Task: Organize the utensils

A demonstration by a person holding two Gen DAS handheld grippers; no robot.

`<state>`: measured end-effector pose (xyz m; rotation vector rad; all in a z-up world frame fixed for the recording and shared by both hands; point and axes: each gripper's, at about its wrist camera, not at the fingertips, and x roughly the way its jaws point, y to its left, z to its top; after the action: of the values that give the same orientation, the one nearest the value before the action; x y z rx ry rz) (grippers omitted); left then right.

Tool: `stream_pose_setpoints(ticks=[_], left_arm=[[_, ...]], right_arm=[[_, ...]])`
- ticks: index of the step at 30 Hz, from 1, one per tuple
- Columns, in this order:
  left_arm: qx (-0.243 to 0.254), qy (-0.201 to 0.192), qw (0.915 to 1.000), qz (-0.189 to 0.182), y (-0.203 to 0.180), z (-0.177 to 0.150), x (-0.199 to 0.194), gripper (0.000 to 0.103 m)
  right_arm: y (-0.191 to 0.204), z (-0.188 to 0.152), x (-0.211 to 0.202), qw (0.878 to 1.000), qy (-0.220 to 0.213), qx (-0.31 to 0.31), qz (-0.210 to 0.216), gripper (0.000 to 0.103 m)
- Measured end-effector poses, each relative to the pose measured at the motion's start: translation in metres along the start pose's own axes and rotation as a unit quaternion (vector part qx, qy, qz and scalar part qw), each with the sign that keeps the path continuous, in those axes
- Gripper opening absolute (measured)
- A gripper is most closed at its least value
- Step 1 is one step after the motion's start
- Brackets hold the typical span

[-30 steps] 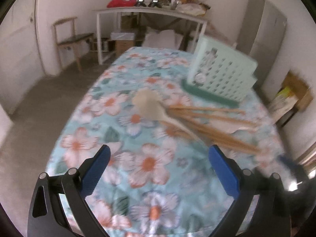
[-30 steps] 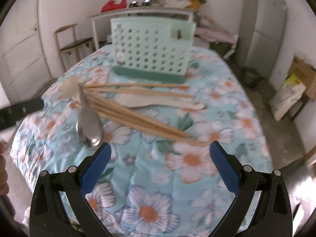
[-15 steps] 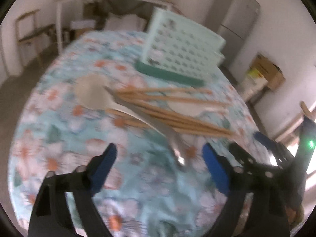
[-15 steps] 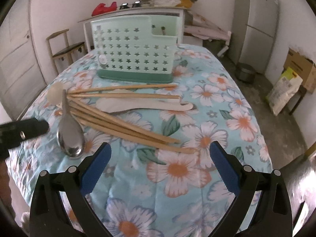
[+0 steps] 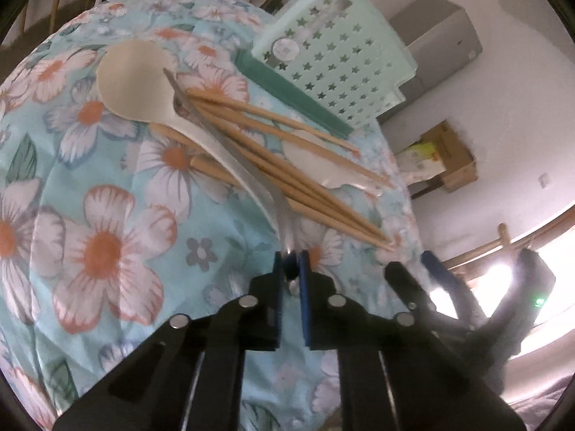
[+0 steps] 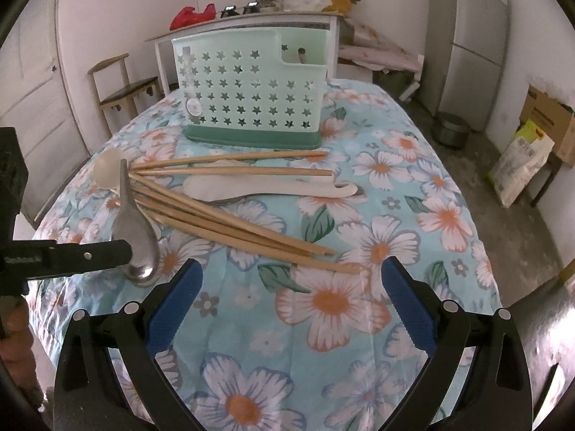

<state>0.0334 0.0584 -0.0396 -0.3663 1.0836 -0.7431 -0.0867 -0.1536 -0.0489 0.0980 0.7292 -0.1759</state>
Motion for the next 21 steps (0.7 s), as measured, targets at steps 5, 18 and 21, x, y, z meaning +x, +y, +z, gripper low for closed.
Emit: stream_pose_setpoints(ticks=[5,18,21], left_arm=[[-0.004,-0.01,0.9999,-0.005,0.005,-0.013,-0.027,0.003],[0.056,-0.068,0.9872,0.133,0.009,-0.038,-0.073,0.011],[0.106,-0.078,0.9787,0.157,-0.007,-0.041,-0.073,0.031]], right_arm=[[0.001,-0.001,-0.004,1.0,-0.003,0.0,0.002,0.095],[0.008,-0.002,-0.006,1.0,-0.004,-0.01,0.012,0.095],[0.009,-0.003,-0.007,1.0,-0.004,-0.012,0.011,0.095]])
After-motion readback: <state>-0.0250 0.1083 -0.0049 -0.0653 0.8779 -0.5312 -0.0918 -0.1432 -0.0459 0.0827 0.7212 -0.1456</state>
